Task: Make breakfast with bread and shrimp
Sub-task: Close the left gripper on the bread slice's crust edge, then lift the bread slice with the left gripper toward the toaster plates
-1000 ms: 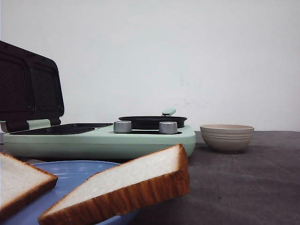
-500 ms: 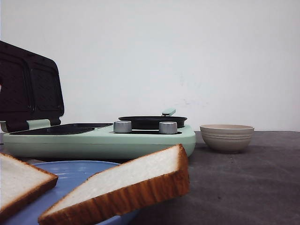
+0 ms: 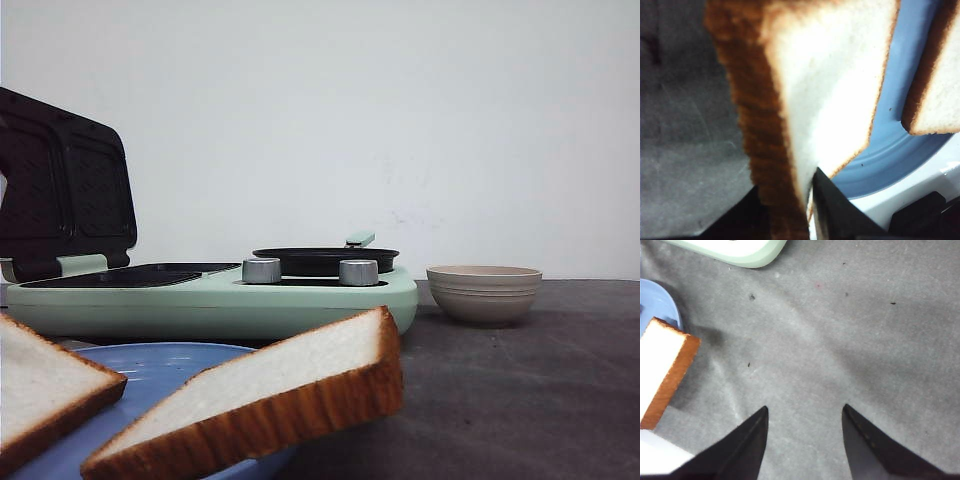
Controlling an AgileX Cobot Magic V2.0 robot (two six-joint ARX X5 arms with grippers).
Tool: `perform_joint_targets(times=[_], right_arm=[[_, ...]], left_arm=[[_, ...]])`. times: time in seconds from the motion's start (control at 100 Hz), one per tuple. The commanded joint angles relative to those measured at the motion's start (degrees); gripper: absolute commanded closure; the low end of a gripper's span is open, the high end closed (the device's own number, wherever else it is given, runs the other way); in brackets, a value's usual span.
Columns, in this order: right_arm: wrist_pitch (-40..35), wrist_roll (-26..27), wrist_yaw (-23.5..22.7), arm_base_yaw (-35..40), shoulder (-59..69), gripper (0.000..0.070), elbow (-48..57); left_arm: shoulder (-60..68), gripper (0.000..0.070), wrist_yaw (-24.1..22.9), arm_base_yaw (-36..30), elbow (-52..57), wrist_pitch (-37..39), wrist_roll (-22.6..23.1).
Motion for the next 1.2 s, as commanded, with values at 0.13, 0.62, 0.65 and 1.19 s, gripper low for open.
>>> perform_joint_targets(times=[0.13, 0.62, 0.65, 1.19], right_arm=[[0.5, 0.5, -0.2, 0.3, 0.3, 0.0415, 0.9], [0.6, 0.5, 0.0, 0.3, 0.3, 0.0415, 0.9], [0.6, 0.5, 0.0, 0.3, 0.3, 0.0415, 0.9], [0.6, 0.7, 0.0, 0.3, 0.3, 0.0415, 0.9]], left_arm=[[-0.2, 0.0697, -1.0, -0.2, 0.7, -0.2, 0.7], [-8.4, 0.0697, -2.6, -0.2, 0.7, 1.9, 1.2], [-9.0, 0.0697, -2.6, -0.2, 0.7, 2.3, 1.1], [-22.5, 0.0697, -7.0, -0.2, 0.7, 15.6, -1.1]])
